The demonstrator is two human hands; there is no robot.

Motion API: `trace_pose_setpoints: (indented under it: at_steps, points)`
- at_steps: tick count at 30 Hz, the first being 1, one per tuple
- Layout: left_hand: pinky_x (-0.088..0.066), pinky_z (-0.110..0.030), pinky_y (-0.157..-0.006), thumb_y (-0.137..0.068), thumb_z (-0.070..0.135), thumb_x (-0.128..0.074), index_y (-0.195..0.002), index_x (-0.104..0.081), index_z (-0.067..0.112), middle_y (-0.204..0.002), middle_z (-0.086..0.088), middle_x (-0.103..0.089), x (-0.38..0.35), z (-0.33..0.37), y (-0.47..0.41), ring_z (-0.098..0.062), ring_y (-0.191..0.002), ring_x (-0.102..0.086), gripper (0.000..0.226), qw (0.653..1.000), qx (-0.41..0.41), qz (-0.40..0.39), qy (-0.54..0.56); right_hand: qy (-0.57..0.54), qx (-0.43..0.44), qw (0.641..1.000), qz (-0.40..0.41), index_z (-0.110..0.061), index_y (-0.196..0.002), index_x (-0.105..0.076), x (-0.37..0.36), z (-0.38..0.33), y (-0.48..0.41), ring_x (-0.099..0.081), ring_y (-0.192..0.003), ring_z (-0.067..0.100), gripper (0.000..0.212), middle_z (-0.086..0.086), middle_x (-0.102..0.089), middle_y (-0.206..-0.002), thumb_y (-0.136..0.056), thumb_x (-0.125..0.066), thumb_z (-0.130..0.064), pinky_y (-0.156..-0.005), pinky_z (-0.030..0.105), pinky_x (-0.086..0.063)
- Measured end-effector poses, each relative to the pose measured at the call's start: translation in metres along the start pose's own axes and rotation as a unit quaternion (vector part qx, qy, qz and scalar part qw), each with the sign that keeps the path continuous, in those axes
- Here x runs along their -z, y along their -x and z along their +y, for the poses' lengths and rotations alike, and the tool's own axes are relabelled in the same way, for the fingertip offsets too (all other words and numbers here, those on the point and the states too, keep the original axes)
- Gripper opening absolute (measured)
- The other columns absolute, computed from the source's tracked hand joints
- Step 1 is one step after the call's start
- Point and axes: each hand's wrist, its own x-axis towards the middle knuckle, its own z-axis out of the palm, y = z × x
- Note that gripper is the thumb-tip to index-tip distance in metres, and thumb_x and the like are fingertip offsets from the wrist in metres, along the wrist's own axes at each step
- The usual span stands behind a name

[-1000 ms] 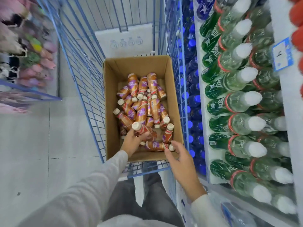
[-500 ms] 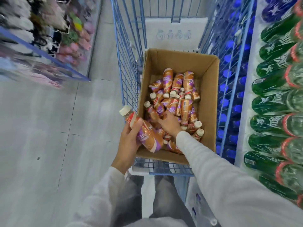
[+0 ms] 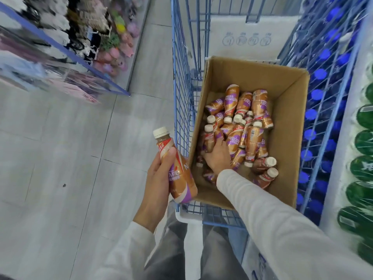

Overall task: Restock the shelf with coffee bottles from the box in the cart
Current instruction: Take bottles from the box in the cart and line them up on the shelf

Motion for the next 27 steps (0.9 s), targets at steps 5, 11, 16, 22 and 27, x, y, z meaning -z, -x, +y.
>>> trace_pose_setpoints:
  at_steps: [5, 11, 16, 22, 27]
  points:
    - [-0.062, -0.031, -0.072, -0.080, 0.058, -0.055, -0.108, -0.062, 0.035, -0.087, 0.009, -0.076, 0.002, 0.016, 0.020, -0.011, -0.080, -0.075, 0.037, 0.999, -0.004, -0.034, -0.004, -0.177, -0.018, 0.984, 0.012, -0.028, -0.139, -0.034, 0.030, 0.002, 0.061, -0.054, -0.124, 0.025, 0.094, -0.002, -0.045, -0.137, -0.063, -0.084, -0.053, -0.101, 0.047, -0.051]
    - [-0.060, -0.046, -0.089, -0.079, 0.056, -0.064, -0.118, -0.066, 0.027, -0.106, -0.008, -0.076, -0.010, 0.042, 0.065, -0.025, -0.096, -0.074, 0.048, 0.987, -0.015, -0.158, -0.036, -0.351, -0.059, 0.930, 0.092, -0.020, -0.138, -0.034, 0.079, -0.013, 0.171, -0.059, -0.100, 0.011, 0.081, 0.002, -0.053, -0.126, -0.075, -0.084, -0.028, -0.058, 0.007, -0.049]
    - [-0.054, -0.050, -0.099, -0.083, 0.046, -0.070, -0.130, -0.066, 0.023, -0.120, -0.011, -0.073, -0.018, 0.051, 0.107, -0.033, -0.112, -0.069, 0.053, 0.959, -0.014, -0.279, -0.054, -0.484, -0.052, 0.851, 0.197, -0.019, -0.129, -0.033, 0.104, -0.022, 0.262, -0.059, -0.090, 0.005, 0.063, 0.000, -0.059, -0.115, -0.085, -0.077, -0.029, -0.062, 0.011, -0.052]
    - [-0.040, -0.074, -0.101, -0.068, 0.054, -0.086, -0.129, -0.066, 0.018, -0.129, -0.019, -0.064, -0.043, 0.041, 0.168, -0.045, -0.117, -0.060, 0.073, 0.897, -0.006, -0.428, -0.108, -0.532, -0.049, 0.765, 0.358, -0.030, -0.111, -0.057, 0.127, -0.010, 0.370, -0.070, -0.081, 0.004, 0.041, -0.012, -0.070, -0.092, -0.080, -0.083, -0.039, -0.083, 0.035, -0.057]
    - [-0.057, -0.046, -0.075, -0.076, 0.048, -0.080, -0.111, -0.065, 0.015, -0.086, -0.015, -0.066, -0.064, 0.023, 0.242, -0.028, -0.072, -0.065, 0.050, 0.836, -0.005, -0.522, -0.170, -0.566, -0.041, 0.684, 0.458, -0.035, -0.105, -0.055, 0.141, 0.008, 0.472, -0.072, -0.071, 0.012, 0.044, -0.006, -0.070, -0.085, -0.075, -0.087, -0.038, -0.061, 0.035, -0.061]
